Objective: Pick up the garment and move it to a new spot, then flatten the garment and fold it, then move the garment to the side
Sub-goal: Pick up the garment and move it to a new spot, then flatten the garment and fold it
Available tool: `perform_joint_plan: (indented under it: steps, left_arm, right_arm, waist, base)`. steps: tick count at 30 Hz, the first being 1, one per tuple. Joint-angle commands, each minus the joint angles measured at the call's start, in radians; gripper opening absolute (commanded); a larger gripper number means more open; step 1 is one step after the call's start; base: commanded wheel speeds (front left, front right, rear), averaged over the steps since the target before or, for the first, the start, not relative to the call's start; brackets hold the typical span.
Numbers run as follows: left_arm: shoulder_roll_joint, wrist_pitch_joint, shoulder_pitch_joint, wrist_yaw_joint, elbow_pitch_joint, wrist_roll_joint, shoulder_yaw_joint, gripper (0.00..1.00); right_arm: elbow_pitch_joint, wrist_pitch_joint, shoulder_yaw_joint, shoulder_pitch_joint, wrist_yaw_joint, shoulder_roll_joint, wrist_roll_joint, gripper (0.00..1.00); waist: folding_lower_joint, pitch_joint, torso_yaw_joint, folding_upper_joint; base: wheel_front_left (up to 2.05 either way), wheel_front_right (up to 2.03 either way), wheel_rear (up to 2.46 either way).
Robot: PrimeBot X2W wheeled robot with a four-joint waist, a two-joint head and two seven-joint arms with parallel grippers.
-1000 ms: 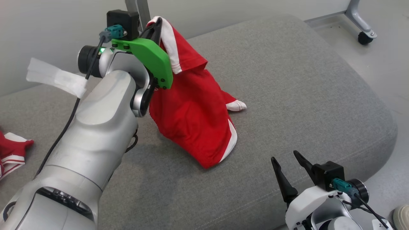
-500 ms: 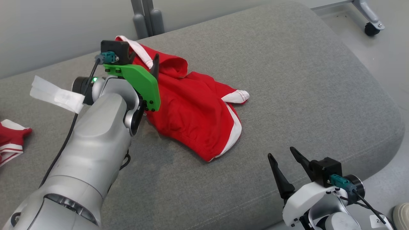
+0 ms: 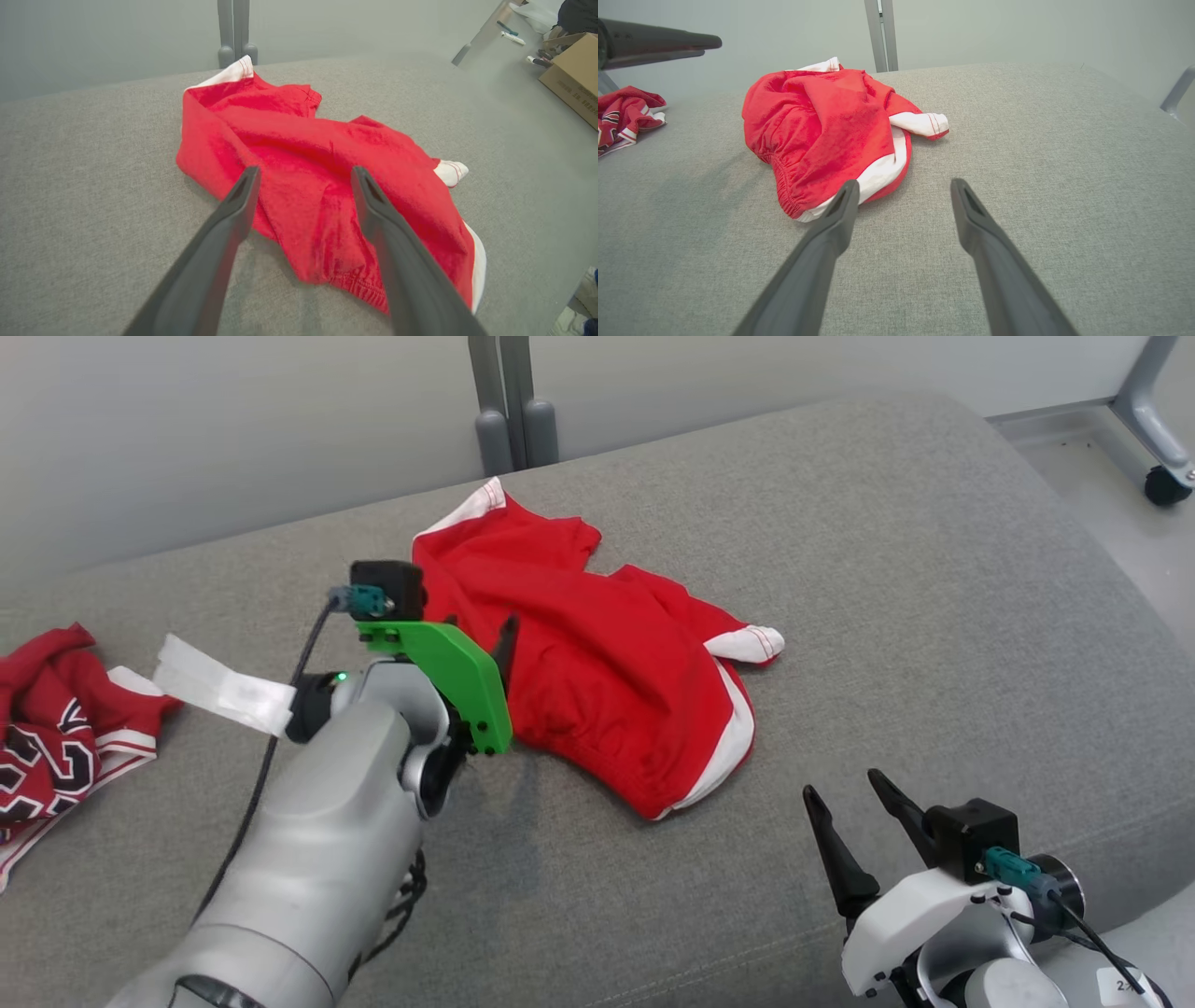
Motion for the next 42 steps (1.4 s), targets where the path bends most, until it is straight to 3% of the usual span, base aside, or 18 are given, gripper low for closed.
perform_joint_plan:
  steps: [1, 11, 20, 32, 42]
  left_arm:
    - [0.0, 0.004, 0.027, 0.009, -0.013, -0.017, -0.003, 1.0]
    - [0.001, 0.087, 0.217, 0.077, -0.183, -0.168, -0.058, 1.0]
    - [0.002, 0.102, 0.295, 0.142, -0.26, -0.295, -0.073, 1.0]
    - [0.002, 0.094, 0.242, 0.23, -0.19, -0.412, -0.021, 1.0]
    - [0.002, 0.168, 0.181, 0.23, -0.128, -0.47, -0.033, 1.0]
  right_arm:
    - [-0.002, 0.004, -0.005, 0.012, 0.0, -0.002, 0.0, 1.0]
    - [-0.032, 0.026, -0.046, 0.043, 0.0, -0.002, -0.03, 1.0]
    - [-0.066, 0.051, -0.047, 0.052, 0.0, -0.002, -0.048, 1.0]
    - [-0.093, 0.064, -0.032, 0.053, 0.0, -0.002, -0.05, 1.0]
    - [-0.091, 0.045, -0.043, 0.03, 0.0, -0.002, -0.035, 1.0]
  waist:
    - [0.0, -0.025, 0.022, -0.0001]
    - [0.0, -0.039, 0.023, -0.0001]
    - [0.0, -0.022, -0.027, -0.0001]
    - [0.0, 0.022, -0.11, -0.0001]
    - [0.0, 0.086, -0.132, -0.0001]
  base:
    - [0.0, 0.0, 0.0]
    - [0.0, 0.0, 0.0]
    - [0.0, 0.0, 0.0]
    - [0.0, 0.0, 0.0]
    - [0.0, 0.0, 0.0]
